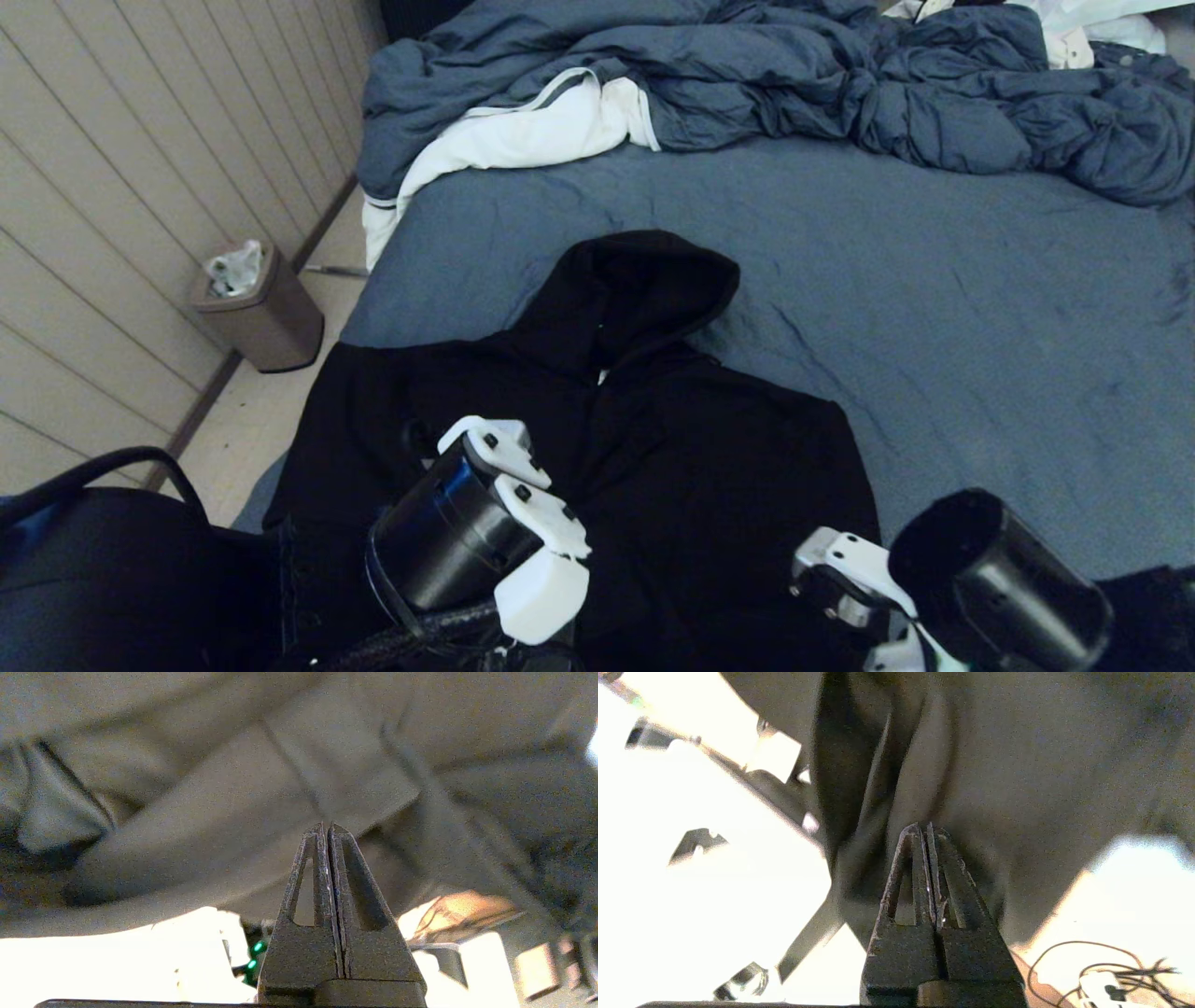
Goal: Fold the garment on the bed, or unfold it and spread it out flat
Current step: Unfold the black sweatshirt
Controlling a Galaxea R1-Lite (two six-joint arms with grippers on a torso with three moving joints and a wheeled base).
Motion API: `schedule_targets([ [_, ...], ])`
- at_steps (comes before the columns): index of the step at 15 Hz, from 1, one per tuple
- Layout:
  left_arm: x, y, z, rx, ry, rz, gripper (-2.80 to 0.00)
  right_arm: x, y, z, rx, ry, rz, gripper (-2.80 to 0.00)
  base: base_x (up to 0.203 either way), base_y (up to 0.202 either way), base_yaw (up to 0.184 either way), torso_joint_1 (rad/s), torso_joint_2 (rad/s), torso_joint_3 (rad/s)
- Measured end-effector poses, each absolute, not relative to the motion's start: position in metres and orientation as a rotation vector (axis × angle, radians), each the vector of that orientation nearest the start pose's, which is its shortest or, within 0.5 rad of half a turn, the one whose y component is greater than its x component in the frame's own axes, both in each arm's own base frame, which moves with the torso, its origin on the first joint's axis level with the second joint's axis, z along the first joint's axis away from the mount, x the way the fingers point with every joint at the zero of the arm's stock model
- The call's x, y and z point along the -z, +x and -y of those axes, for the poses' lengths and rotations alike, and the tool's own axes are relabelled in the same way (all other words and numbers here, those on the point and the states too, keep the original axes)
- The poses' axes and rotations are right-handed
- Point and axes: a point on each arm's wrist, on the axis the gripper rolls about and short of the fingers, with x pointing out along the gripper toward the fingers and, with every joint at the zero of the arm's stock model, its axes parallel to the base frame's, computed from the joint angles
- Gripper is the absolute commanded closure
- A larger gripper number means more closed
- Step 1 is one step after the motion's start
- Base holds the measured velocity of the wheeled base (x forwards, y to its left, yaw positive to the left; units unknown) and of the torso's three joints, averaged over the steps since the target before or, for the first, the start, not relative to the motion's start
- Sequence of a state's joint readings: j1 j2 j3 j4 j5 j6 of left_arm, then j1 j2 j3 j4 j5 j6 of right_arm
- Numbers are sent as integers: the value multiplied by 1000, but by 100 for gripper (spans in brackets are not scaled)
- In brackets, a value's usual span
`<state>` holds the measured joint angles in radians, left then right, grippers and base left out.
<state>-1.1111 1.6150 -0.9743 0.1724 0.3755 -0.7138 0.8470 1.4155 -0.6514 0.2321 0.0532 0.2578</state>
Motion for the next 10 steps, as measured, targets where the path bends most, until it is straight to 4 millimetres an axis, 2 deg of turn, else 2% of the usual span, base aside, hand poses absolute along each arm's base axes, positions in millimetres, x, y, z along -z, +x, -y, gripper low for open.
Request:
schedule_targets([
  [3,-191,132,239,430,-131,-782,0,-152,101,-125,-724,-147,-990,0,0,0,0,0,0,0],
  [5,-191,136,245,431,-134,-781,0,-169,100,-122,-736,-107,-907,0,0,0,0,0,0,0],
  [7,-189,141,255,442,-136,-795,0,-183,111,-123,-708,-78,-849,0,0,0,0,0,0,0],
  [10,-180,161,274,442,-142,-831,0,-189,140,-137,-659,-83,-844,0,0,0,0,0,0,0],
])
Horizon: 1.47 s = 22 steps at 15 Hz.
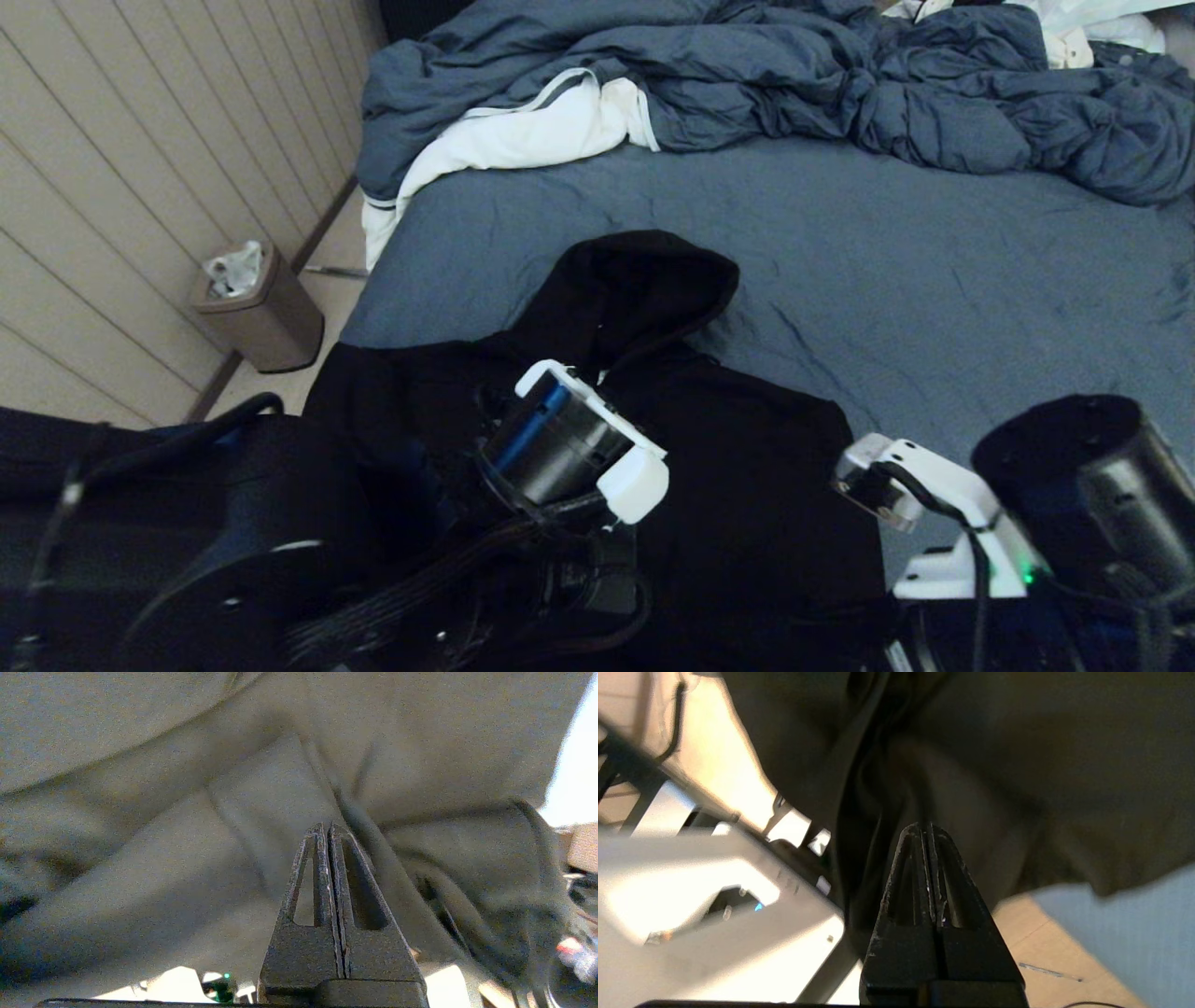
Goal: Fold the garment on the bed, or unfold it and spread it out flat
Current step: Unfold the black sweatshirt
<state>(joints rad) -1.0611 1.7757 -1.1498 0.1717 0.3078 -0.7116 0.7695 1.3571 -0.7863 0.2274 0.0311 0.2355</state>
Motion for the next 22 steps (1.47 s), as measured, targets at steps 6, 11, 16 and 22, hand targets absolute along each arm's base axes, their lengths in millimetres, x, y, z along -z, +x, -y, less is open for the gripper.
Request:
schedule_targets([
  [6,-124,194,310,380,-49,-924,0,-181,198,-176,-617,-77,-839,0,0,0,0,0,0,0],
  [11,-109,176,299,375,20,-977,0,-177,213,-180,-592,-72,-847,0,0,0,0,0,0,0],
  [16,-109,97,288,531,166,-1020,0,-173,231,-183,-560,-60,-853,0,0,0,0,0,0,0],
  [22,-162,142,285,475,-25,-861,0,-179,241,-185,-546,-49,-827,0,0,0,0,0,0,0],
])
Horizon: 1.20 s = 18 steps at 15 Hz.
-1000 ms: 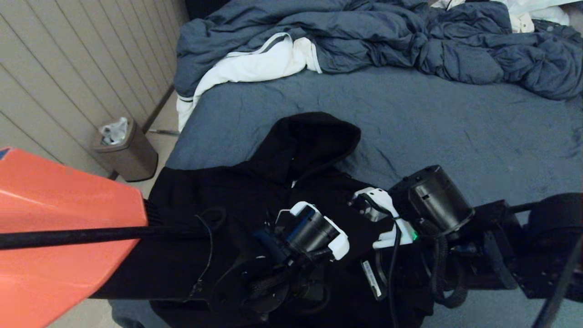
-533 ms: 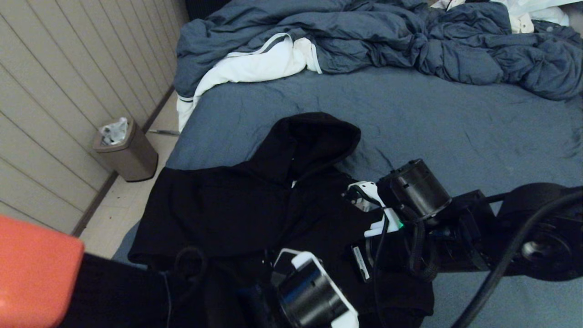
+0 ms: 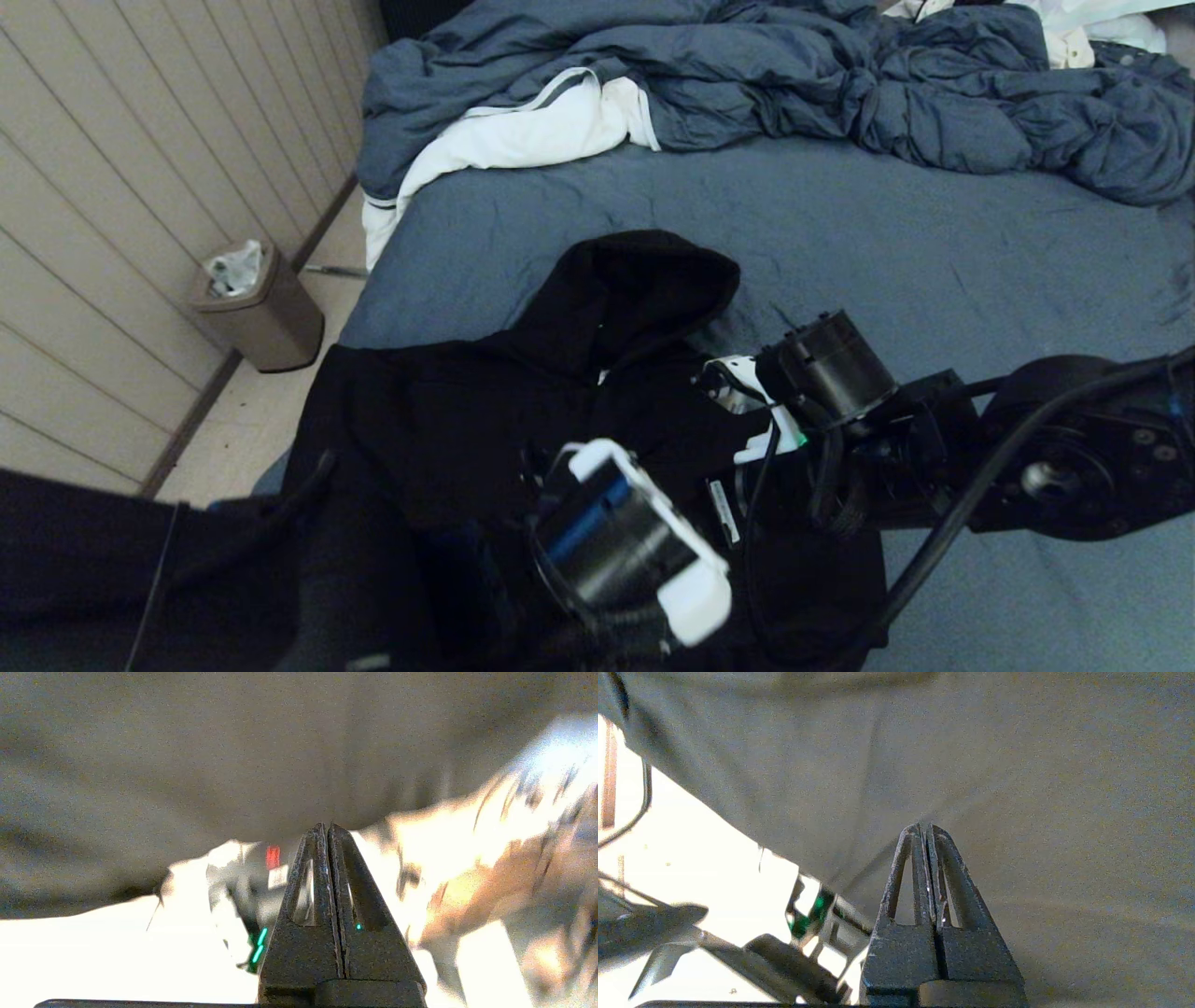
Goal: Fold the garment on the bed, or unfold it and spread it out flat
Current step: Unfold the black sweatshirt
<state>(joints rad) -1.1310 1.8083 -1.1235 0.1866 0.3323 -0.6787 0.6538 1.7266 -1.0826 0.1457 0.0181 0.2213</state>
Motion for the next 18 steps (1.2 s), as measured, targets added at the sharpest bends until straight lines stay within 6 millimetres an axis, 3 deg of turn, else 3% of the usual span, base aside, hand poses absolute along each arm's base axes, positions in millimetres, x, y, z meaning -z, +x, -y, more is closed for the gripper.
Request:
schedule_targets([
  [5,-167,229,284,302,-148,-797,0,-216,261,-180,-486,-14,-684,0,0,0,0,0,0,0],
  [9,-159,250,297,287,-139,-783,0,-235,282,-173,-448,8,-608,0,0,0,0,0,0,0],
  [10,-163,252,299,291,-149,-769,-280,-237,285,-171,-443,5,-599,0,0,0,0,0,0,0],
  [14,-174,256,303,301,-176,-732,-280,-240,291,-166,-427,5,-582,0,0,0,0,0,0,0],
  [18,-171,262,309,318,-143,-712,-280,-241,292,-166,-428,2,-575,0,0,0,0,0,0,0],
])
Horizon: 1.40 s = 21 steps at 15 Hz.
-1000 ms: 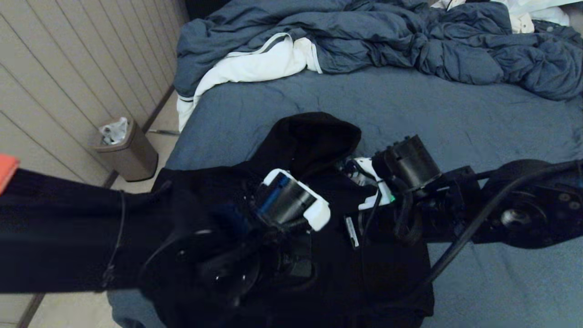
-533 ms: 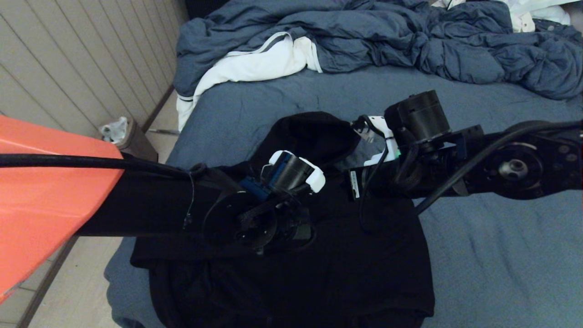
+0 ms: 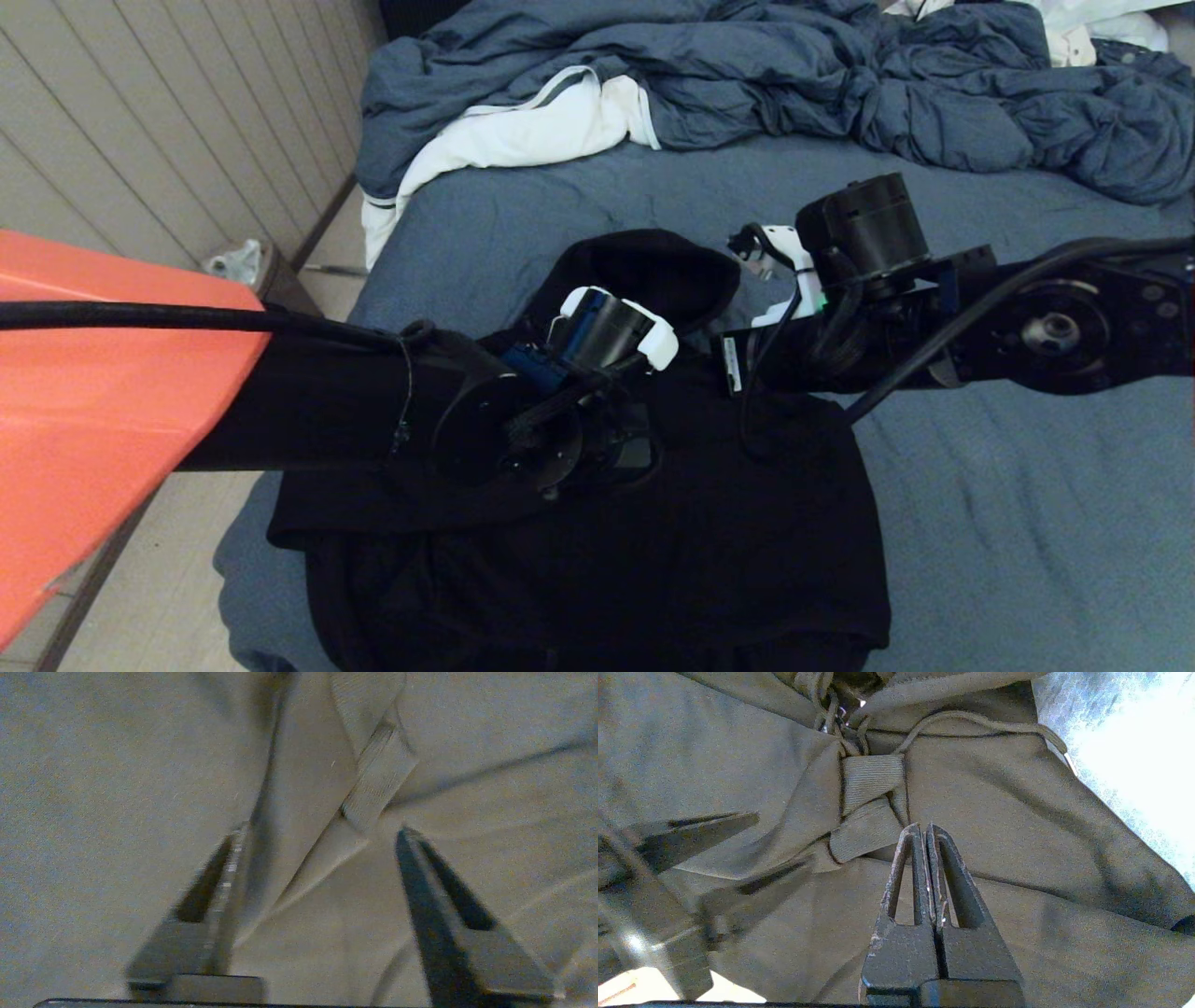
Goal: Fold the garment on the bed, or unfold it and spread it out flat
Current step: Unfold the black sweatshirt
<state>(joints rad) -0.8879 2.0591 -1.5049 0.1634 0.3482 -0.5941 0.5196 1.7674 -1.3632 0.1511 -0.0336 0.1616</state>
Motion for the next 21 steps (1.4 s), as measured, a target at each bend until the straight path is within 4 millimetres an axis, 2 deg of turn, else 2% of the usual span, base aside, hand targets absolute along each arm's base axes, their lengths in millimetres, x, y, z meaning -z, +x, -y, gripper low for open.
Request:
schedule_targets([
  [5,-152,283,325,224,-101,-637,-280,-241,292,-166,-429,0,-574,0,0,0,0,0,0,0],
  [10,-132,304,320,173,-85,-626,-280,-239,291,-167,-431,-3,-578,0,0,0,0,0,0,0],
  [11,-130,306,319,167,-85,-627,-28,-239,292,-167,-431,-3,-579,0,0,0,0,0,0,0],
  [12,-130,306,319,164,-87,-626,0,-239,292,-167,-431,-3,-579,0,0,0,0,0,0,0],
  [18,-139,306,316,157,-116,-605,0,-239,292,-167,-431,-3,-580,0,0,0,0,0,0,0],
  [21,-142,311,308,120,-130,-594,0,-239,292,-167,-431,-3,-579,0,0,0,0,0,0,0],
])
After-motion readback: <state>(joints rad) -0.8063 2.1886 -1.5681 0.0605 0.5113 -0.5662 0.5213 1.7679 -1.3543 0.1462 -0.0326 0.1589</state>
